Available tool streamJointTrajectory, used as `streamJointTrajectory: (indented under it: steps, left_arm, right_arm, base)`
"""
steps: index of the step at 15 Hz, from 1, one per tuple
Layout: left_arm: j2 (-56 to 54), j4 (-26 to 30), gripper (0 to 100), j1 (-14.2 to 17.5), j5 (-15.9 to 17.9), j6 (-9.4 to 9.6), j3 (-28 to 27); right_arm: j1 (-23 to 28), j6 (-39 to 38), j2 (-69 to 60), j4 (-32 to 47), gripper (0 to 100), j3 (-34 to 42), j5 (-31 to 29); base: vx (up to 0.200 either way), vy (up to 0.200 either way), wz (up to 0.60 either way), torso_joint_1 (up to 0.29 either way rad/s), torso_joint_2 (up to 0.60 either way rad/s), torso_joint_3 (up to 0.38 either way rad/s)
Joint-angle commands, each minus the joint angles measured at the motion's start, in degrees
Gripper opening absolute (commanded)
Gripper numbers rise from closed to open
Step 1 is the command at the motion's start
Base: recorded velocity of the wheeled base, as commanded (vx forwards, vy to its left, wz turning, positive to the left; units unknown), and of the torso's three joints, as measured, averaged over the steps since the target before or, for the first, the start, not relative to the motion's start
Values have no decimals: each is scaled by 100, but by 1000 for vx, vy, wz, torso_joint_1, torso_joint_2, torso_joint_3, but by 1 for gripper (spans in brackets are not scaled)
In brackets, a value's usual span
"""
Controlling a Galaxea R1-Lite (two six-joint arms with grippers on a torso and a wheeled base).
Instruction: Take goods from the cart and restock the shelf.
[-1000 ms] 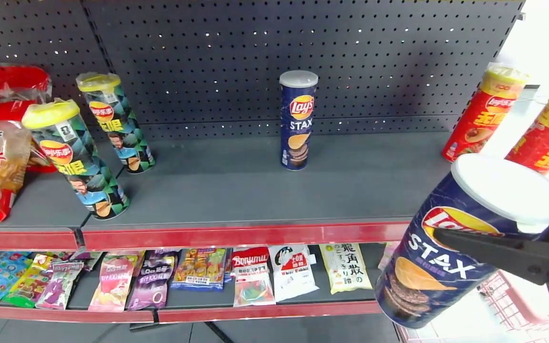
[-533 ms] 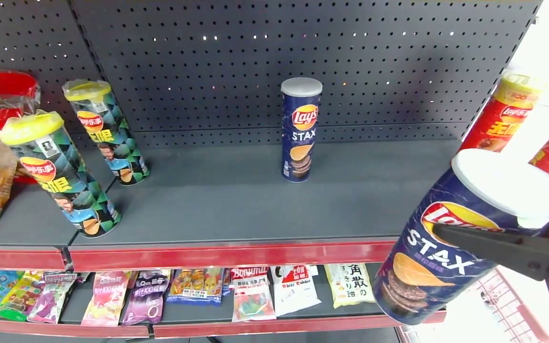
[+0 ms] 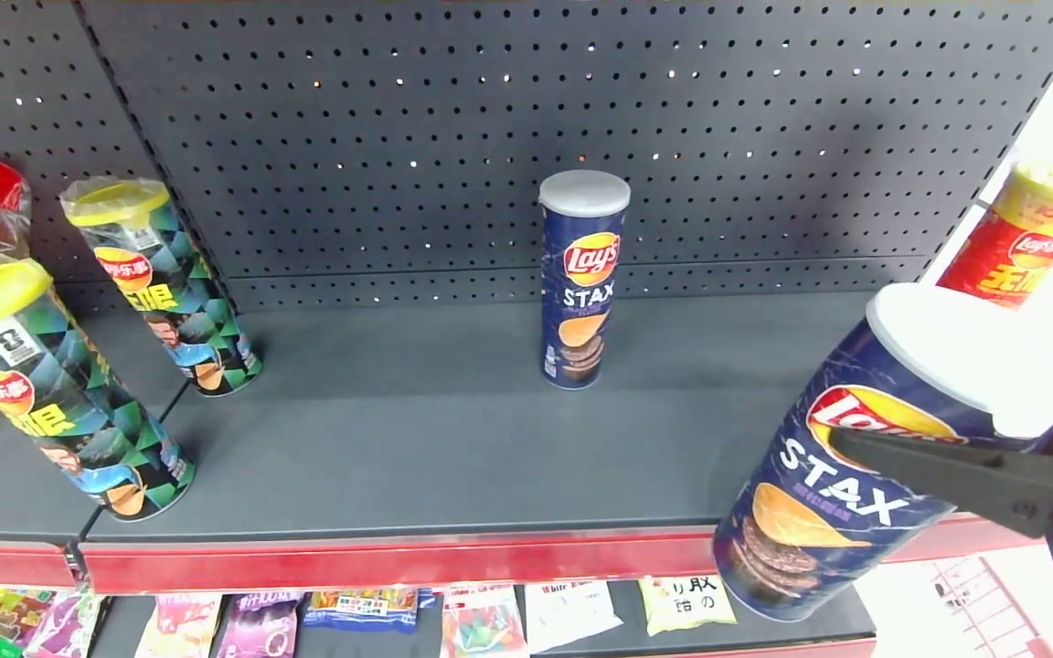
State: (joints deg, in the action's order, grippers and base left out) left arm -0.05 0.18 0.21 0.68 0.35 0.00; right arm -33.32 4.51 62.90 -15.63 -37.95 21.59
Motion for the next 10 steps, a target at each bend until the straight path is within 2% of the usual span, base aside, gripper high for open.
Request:
streamJointTrajectory:
  steps: [1, 4, 6, 7, 8, 9, 10]
  left_arm:
    - [5, -1, 100, 6, 2, 0, 0]
    - [5, -1, 100, 6, 28, 26, 0]
    - [5, -71, 100, 6, 248, 26, -62]
    - [427, -133, 100, -117, 617, -44, -888]
    - [1429, -97, 100, -328, 907, -88, -1784]
    - [1974, -115, 100, -407, 1092, -79, -2320]
    - [2773, -89, 100, -610, 1558, -79, -3217]
  right_arm:
    - [1, 15, 11, -2, 0, -72, -14]
    - [36, 6, 29, -125, 0, -230, -41]
    - [89, 6, 38, -142, 0, -239, -102]
    - [203, 15, 117, -142, 0, -230, -190]
    - [256, 15, 170, -151, 0, -239, -243]
    - [291, 15, 240, -151, 0, -248, -278]
    - [299, 24, 275, -151, 0, -248, -348]
  base:
    - [0, 0, 0, 0, 0, 0]
    - [0, 0, 0, 0, 0, 0]
    - [0, 0, 0, 0, 0, 0]
    - [0, 0, 0, 0, 0, 0]
    - [0, 0, 0, 0, 0, 0]
    - [0, 0, 0, 0, 0, 0]
    - [0, 0, 0, 0, 0, 0]
